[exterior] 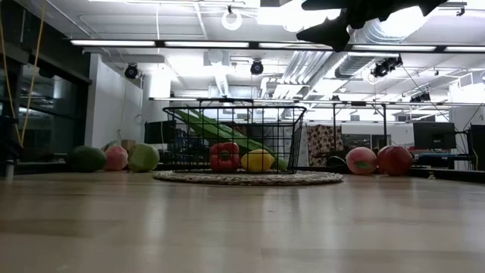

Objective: Build produce basket
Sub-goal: Put the apple into the black wire basket

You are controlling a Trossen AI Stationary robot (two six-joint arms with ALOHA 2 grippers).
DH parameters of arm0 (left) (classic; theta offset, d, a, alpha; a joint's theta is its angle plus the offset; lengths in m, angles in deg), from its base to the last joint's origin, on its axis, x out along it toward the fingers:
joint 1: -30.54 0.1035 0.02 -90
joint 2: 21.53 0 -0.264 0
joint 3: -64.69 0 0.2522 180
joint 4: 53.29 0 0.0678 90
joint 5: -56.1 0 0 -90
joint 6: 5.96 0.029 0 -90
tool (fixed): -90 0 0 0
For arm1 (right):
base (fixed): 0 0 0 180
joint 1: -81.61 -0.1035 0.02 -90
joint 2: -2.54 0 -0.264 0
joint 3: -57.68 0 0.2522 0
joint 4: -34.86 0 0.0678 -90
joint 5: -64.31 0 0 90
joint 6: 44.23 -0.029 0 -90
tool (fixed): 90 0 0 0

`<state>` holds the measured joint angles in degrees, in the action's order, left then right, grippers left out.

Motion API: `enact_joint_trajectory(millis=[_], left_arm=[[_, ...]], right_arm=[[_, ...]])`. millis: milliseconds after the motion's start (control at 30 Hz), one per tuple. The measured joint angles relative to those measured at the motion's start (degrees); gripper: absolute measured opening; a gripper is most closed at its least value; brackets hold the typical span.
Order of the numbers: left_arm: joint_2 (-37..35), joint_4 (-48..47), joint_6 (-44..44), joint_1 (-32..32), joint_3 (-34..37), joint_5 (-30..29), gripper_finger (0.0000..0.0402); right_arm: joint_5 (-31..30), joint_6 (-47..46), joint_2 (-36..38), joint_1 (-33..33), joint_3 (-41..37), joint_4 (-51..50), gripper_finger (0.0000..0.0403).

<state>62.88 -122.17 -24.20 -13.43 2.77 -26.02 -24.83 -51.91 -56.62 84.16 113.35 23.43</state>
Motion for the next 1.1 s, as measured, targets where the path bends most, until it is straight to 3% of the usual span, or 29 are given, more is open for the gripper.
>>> enact_joint_trajectory(millis=[667,900,1100], left_arm=[[1.04,2.59,1.97,0.05,0.11,-0.99,0.0392],[1.04,2.72,1.99,0.07,0.11,-4.13,0.0363],[-0.11,2.08,1.41,1.19,0.26,-2.06,0.0356]], right_arm=[[0.00,-2.82,-0.02,-0.01,0.00,-0.04,0.0334],[0.00,-2.82,-0.02,-0.02,0.00,-0.04,0.0334],[0.00,-2.80,-0.02,0.00,0.00,-0.04,0.0334]])
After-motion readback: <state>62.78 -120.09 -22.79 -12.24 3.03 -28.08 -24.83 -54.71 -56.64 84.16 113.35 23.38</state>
